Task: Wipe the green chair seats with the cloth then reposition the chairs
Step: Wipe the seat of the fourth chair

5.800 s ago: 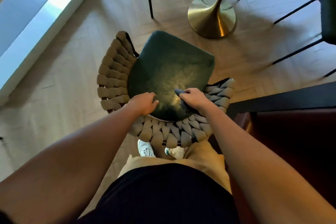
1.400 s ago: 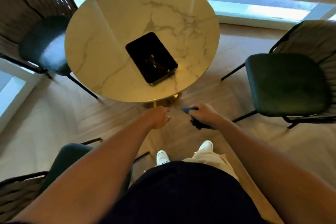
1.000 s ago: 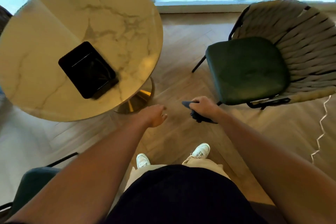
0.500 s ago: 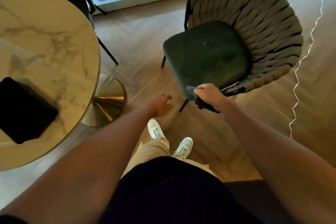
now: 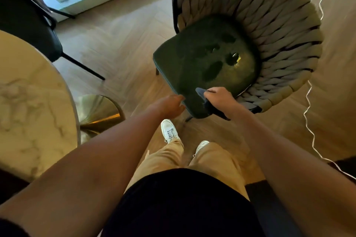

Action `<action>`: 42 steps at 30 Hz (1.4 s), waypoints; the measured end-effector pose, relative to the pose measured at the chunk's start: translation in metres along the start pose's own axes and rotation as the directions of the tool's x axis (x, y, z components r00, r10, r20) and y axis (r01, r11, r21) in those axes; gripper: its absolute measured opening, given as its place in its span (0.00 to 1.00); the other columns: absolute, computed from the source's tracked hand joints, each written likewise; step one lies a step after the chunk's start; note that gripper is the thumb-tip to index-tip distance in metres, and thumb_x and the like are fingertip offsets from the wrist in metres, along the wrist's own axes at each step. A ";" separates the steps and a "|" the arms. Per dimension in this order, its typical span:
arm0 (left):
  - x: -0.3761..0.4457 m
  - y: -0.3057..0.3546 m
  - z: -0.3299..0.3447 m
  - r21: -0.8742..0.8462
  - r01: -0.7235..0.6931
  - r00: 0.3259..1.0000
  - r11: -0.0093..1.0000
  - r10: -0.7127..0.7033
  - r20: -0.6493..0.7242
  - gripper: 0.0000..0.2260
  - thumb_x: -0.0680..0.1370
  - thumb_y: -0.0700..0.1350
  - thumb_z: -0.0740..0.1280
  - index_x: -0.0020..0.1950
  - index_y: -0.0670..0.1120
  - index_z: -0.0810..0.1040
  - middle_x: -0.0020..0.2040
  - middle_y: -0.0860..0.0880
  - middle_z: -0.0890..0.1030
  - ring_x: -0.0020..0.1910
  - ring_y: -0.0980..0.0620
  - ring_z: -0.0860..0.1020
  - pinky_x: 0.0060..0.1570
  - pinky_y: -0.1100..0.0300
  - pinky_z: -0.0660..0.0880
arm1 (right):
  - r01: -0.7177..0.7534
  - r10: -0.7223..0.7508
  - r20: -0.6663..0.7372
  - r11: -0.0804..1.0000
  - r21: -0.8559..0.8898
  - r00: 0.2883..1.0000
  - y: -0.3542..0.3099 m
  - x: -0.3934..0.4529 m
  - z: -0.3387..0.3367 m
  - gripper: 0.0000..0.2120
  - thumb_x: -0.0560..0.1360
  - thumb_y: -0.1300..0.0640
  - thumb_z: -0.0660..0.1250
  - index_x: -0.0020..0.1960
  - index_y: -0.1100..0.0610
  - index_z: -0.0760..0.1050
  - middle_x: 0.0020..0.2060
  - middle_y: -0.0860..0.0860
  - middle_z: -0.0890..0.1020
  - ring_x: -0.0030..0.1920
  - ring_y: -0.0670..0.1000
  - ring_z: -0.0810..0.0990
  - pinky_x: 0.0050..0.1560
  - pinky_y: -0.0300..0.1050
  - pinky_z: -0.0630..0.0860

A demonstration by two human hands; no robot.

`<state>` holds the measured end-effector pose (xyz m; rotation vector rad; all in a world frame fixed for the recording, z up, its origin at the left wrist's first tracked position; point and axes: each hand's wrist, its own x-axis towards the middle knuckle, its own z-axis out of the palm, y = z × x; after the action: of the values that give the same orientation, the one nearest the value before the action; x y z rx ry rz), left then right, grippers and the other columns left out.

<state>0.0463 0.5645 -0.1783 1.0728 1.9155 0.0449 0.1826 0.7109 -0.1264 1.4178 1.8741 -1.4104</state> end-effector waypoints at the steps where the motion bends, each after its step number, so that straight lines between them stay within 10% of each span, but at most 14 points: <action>1: 0.007 -0.002 -0.004 -0.009 0.005 1.000 1.000 -0.005 -0.005 0.21 0.85 0.53 0.61 0.77 0.51 0.68 0.75 0.47 0.72 0.73 0.45 0.72 0.70 0.48 0.71 | -0.009 0.009 0.007 1.000 0.017 1.000 -0.001 0.010 0.000 0.11 0.83 0.51 0.61 0.58 0.56 0.78 0.50 0.54 0.81 0.49 0.51 0.79 0.53 0.47 0.77; 11: 0.109 -0.031 -0.022 -0.172 0.127 0.992 0.977 -0.128 0.006 0.21 0.85 0.48 0.62 0.78 0.48 0.68 0.75 0.46 0.71 0.73 0.45 0.70 0.71 0.51 0.69 | -0.202 0.192 0.077 0.968 0.147 0.978 -0.031 0.139 -0.010 0.04 0.82 0.54 0.62 0.51 0.52 0.75 0.45 0.51 0.75 0.45 0.50 0.74 0.42 0.46 0.70; 14: 0.148 -0.041 -0.025 -0.205 0.123 0.986 0.971 -0.143 -0.084 0.21 0.85 0.48 0.61 0.78 0.47 0.68 0.75 0.45 0.71 0.74 0.44 0.69 0.72 0.50 0.67 | -0.280 0.261 0.112 0.932 0.231 0.959 -0.051 0.190 -0.021 0.09 0.80 0.54 0.62 0.58 0.52 0.76 0.50 0.53 0.76 0.50 0.53 0.75 0.55 0.52 0.73; 18: 0.198 -0.067 -0.028 -0.140 0.154 0.907 0.978 -0.196 -0.372 0.24 0.85 0.53 0.59 0.80 0.49 0.63 0.80 0.47 0.64 0.81 0.45 0.59 0.79 0.45 0.57 | 0.066 -0.079 0.064 0.980 0.186 0.995 -0.071 0.257 -0.025 0.13 0.81 0.56 0.60 0.64 0.52 0.77 0.52 0.52 0.78 0.51 0.50 0.79 0.48 0.46 0.74; 22: 0.244 -0.086 -0.020 -0.150 0.255 0.793 0.955 -0.295 -0.533 0.27 0.86 0.55 0.54 0.83 0.48 0.54 0.84 0.48 0.53 0.83 0.47 0.47 0.79 0.50 0.43 | 0.434 -0.435 0.007 0.899 0.065 0.900 -0.078 0.320 -0.013 0.25 0.80 0.52 0.62 0.76 0.48 0.66 0.74 0.51 0.69 0.72 0.51 0.70 0.71 0.53 0.71; 25: 0.270 -0.095 0.000 -0.098 0.304 0.775 0.948 -0.305 -0.553 0.28 0.87 0.56 0.49 0.84 0.47 0.50 0.84 0.47 0.48 0.82 0.47 0.43 0.79 0.49 0.39 | 0.540 -0.553 0.010 0.809 -0.232 0.833 -0.070 0.357 0.004 0.33 0.79 0.48 0.61 0.82 0.50 0.56 0.82 0.52 0.52 0.81 0.54 0.48 0.80 0.59 0.48; 29: 0.291 -0.099 0.022 -0.023 0.368 0.740 0.929 -0.308 -0.598 0.29 0.87 0.58 0.44 0.84 0.45 0.46 0.84 0.46 0.46 0.82 0.45 0.42 0.80 0.46 0.39 | 0.549 -0.633 -0.026 0.692 -0.469 0.774 -0.061 0.395 0.024 0.36 0.81 0.47 0.58 0.83 0.56 0.47 0.82 0.56 0.46 0.81 0.58 0.42 0.79 0.57 0.41; 34: 0.299 -0.105 0.035 -0.024 0.371 0.691 0.928 -0.294 -0.660 0.28 0.87 0.56 0.45 0.84 0.44 0.49 0.84 0.46 0.48 0.83 0.44 0.44 0.80 0.47 0.40 | 0.566 -0.770 -0.087 0.535 -0.627 0.632 -0.047 0.412 0.048 0.31 0.81 0.54 0.52 0.82 0.61 0.53 0.81 0.60 0.55 0.81 0.61 0.49 0.80 0.56 0.46; 42: 0.299 -0.109 0.042 -0.049 0.313 0.661 0.949 -0.255 -0.706 0.26 0.87 0.51 0.49 0.84 0.44 0.51 0.84 0.45 0.50 0.83 0.43 0.46 0.80 0.48 0.40 | 0.861 -0.899 0.208 0.269 -0.431 0.385 -0.012 0.404 0.036 0.21 0.77 0.64 0.60 0.70 0.60 0.75 0.72 0.54 0.74 0.76 0.52 0.67 0.78 0.50 0.59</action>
<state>-0.0575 0.6881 -0.4557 0.8418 2.7972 0.2402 -0.0011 0.8728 -0.4502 0.0120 3.0105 -1.0471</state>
